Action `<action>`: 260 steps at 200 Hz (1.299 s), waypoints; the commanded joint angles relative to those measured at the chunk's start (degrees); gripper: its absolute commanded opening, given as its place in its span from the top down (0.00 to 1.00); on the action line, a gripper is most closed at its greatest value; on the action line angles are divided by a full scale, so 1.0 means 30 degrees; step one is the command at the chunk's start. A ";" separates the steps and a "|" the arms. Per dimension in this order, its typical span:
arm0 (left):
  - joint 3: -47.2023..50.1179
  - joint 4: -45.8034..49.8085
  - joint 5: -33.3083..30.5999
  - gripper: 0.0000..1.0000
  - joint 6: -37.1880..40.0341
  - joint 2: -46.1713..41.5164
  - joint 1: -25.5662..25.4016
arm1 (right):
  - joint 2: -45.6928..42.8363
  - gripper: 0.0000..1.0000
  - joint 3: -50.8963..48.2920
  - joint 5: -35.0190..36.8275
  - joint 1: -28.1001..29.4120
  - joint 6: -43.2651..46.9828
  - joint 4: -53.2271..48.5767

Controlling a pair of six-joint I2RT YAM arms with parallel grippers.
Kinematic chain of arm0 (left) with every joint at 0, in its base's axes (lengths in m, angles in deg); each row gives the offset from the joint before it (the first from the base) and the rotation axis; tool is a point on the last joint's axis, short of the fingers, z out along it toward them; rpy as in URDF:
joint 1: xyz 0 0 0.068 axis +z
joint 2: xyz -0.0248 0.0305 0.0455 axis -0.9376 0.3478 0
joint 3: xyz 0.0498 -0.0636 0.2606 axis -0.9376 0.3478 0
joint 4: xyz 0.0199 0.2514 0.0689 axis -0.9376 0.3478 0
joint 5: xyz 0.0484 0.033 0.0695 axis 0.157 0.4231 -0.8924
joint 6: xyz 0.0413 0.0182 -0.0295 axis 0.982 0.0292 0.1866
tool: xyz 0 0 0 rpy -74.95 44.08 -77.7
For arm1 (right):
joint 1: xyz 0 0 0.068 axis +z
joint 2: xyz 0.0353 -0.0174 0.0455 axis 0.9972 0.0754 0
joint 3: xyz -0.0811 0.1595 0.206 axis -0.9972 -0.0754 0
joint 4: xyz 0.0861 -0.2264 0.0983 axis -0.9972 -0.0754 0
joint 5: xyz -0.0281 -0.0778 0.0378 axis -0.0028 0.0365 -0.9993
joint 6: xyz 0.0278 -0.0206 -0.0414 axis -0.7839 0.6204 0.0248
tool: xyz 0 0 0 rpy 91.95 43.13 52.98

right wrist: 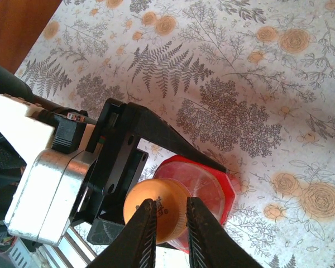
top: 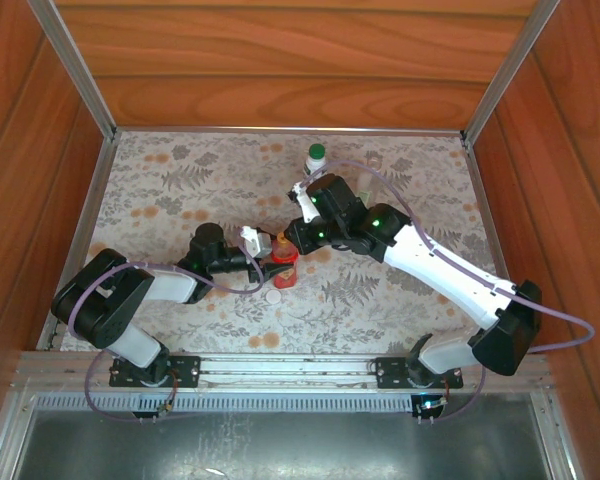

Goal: Screw on the bottle caps

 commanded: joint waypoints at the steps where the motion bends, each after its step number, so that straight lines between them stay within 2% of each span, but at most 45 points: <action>1: -0.0054 0.0734 0.0090 0.36 0.0018 0.0389 -0.0023 | 0.1204 0.81 -0.0382 0.0397 -0.0096 -0.0256 -0.3443; 28: 0.0070 0.0734 -0.0011 0.36 0.0054 0.0211 -0.0001 | 0.1144 0.81 -0.1209 0.0591 -0.0097 -0.0805 -0.4010; 109: -0.0012 0.0734 0.0090 0.36 0.0010 0.0323 0.0034 | 0.0438 0.83 -0.4762 0.0278 -0.0096 -0.2440 -0.1933; 182: 0.0078 0.0734 -0.0053 0.36 -0.0083 0.0124 0.0050 | 0.0668 0.83 -0.1716 -0.2012 -0.0097 -0.1375 -0.1465; 239: -0.0129 0.0738 -0.0004 0.36 -0.0077 0.0369 0.0124 | -0.2011 0.83 -0.3490 -0.5169 -0.0096 -0.1958 -0.0703; 260: -0.0177 0.0735 0.0089 0.36 -0.0080 0.0435 0.0118 | -0.2916 0.83 -0.3484 -0.5019 -0.0100 -0.2060 -0.0037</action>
